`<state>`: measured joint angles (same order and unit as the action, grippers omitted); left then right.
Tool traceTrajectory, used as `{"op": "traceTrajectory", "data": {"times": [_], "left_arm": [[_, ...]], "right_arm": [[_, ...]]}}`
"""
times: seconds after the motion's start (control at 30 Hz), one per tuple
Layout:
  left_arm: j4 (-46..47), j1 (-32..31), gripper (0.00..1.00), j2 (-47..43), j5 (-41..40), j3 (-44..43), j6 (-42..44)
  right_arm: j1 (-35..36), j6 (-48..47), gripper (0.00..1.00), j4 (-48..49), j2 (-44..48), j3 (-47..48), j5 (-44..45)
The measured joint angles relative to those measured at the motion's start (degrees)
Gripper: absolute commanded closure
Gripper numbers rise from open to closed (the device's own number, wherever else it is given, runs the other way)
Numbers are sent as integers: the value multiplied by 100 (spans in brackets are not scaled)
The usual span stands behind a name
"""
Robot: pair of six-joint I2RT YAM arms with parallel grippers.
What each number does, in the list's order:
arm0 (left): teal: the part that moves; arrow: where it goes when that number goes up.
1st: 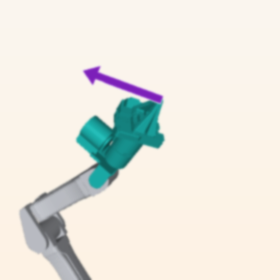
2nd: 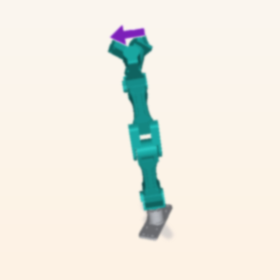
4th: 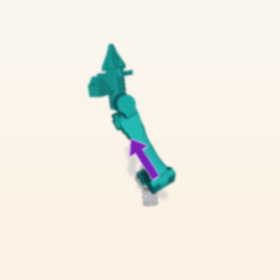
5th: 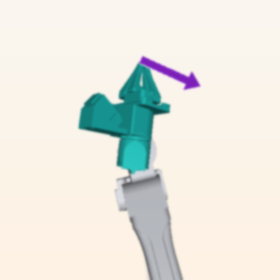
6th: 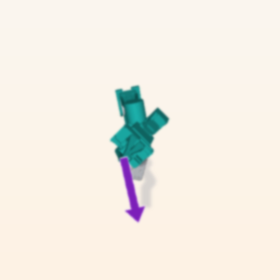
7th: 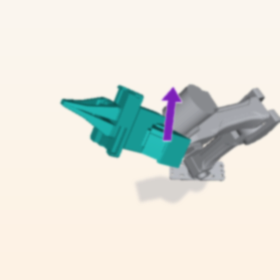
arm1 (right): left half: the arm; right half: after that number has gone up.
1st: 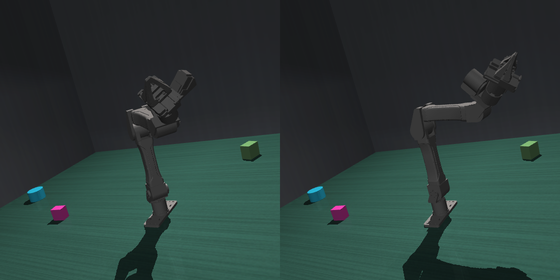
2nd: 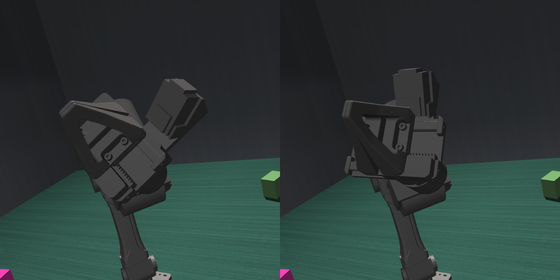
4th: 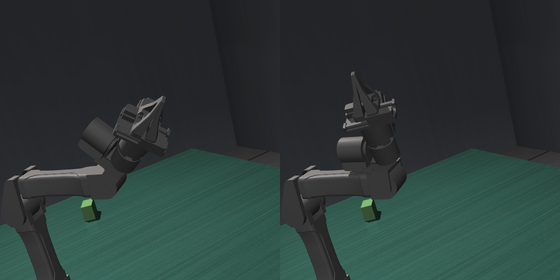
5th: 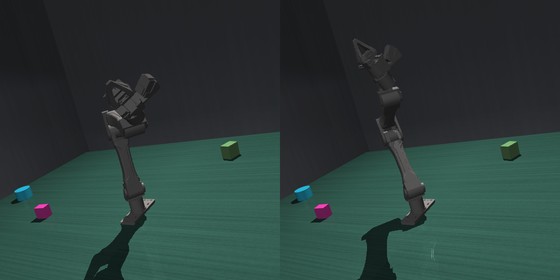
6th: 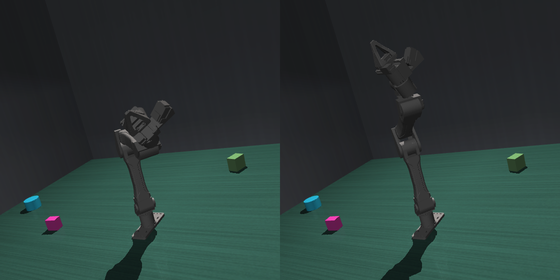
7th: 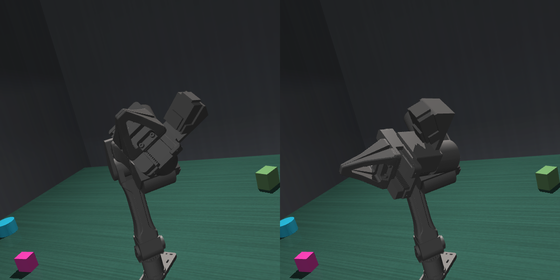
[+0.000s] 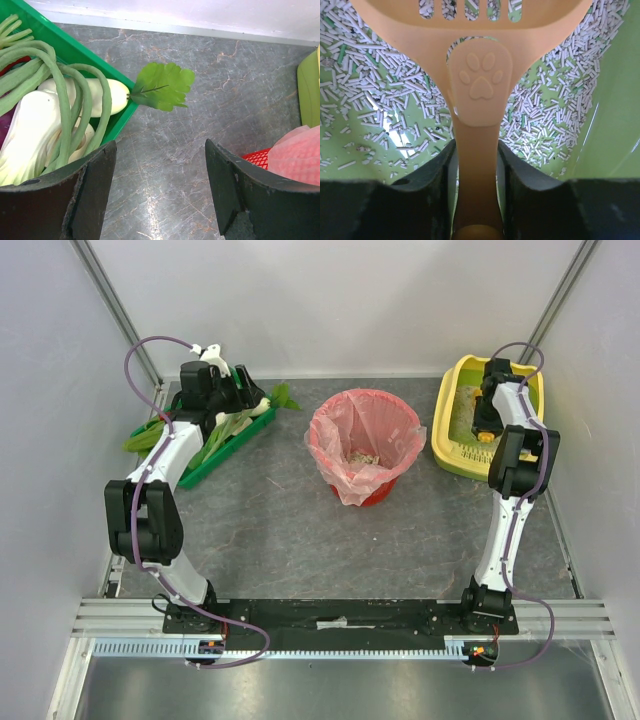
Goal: Clean the litter box
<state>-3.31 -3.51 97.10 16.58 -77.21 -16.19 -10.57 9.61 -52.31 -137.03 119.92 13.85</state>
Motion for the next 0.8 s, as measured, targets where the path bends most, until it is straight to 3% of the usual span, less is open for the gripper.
{"op": "traceTrajectory", "data": {"times": [0.2,0.6,0.8], "left_arm": [[0,0,22,-7,-2,-9,0],[-2,0,23,-118,-72,-9,0],[-63,0,23,-365,-765,-9,-11]], "right_arm": [[-11,28,23,96,0,0,-129],[-11,46,25,566,199,-417,-68],[-11,46,25,994,634,-699,-105]]}}
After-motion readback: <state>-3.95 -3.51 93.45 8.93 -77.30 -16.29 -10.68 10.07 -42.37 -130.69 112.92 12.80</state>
